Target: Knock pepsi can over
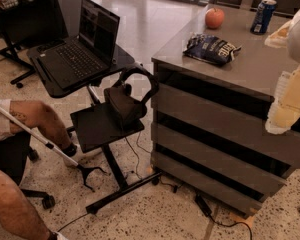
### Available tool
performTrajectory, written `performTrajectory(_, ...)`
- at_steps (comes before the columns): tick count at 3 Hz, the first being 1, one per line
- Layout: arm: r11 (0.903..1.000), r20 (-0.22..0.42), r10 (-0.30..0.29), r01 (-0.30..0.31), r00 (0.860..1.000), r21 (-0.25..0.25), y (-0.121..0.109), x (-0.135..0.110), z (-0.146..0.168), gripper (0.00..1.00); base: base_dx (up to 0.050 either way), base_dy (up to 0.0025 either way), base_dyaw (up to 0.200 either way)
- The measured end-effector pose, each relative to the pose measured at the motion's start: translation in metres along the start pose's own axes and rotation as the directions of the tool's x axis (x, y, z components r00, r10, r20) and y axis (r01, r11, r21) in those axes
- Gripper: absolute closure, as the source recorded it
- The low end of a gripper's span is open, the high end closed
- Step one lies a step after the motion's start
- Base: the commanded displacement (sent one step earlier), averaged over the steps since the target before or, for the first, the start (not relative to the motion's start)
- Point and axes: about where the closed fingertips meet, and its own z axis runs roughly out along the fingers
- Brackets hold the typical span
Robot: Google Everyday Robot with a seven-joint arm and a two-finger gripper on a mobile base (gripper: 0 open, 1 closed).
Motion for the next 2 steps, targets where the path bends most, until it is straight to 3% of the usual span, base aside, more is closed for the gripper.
performTrajectory(1,1.0000,0.000,0.000,0.000,1.000,0.000,0.0000,0.0000,0.0000,0.00,0.026,-0.00221,-0.170)
performTrajectory(2,1.0000,0.000,0.000,0.000,1.000,0.000,0.0000,0.0000,0.0000,0.00,0.042,-0.00225,-0.106)
